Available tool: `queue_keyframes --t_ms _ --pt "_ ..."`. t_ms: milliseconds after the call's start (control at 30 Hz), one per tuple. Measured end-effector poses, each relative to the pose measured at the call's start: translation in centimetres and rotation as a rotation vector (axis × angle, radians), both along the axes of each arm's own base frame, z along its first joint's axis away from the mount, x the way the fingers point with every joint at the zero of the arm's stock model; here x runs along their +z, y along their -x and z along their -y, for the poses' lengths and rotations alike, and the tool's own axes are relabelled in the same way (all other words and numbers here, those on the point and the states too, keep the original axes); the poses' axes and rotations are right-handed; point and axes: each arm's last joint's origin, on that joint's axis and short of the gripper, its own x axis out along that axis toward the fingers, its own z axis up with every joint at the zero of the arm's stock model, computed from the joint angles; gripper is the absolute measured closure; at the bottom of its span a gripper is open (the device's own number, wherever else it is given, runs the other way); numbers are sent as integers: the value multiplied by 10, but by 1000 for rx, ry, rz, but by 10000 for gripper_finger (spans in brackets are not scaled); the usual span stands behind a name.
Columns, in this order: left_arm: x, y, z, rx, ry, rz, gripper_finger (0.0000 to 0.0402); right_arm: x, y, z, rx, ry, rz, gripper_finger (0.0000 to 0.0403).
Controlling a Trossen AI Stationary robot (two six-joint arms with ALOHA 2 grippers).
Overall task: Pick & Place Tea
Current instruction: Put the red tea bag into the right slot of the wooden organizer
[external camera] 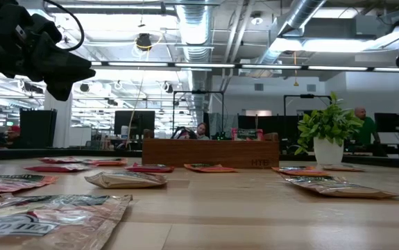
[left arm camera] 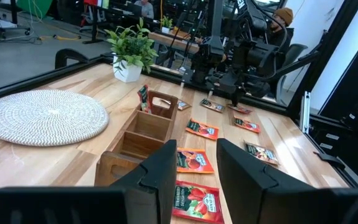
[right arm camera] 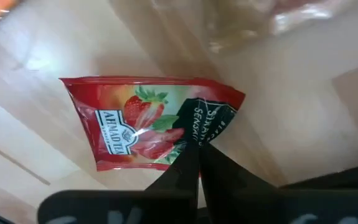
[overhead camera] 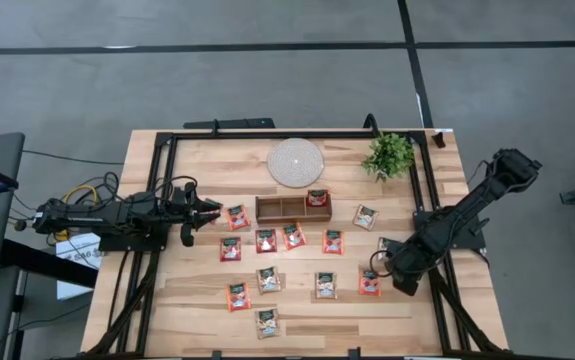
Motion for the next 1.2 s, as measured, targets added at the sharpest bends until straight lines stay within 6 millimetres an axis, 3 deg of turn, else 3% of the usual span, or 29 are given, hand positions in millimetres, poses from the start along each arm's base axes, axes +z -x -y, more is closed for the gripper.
queue_keyframes --t_ms 233,467,667,867,1200 --pt "0 0 0 0 0 0 296 26 -1 -2 46 15 -26 402" --pt "0 0 0 0 0 0 296 81 -14 -10 133 -10 27 402" --pt "0 0 0 1 -24 -3 296 128 -33 1 114 262 145 403" --pt "0 0 0 10 -30 -4 296 147 -78 26 242 558 214 403" --pt "0 0 0 13 -26 -3 296 130 -171 81 570 871 11 403"
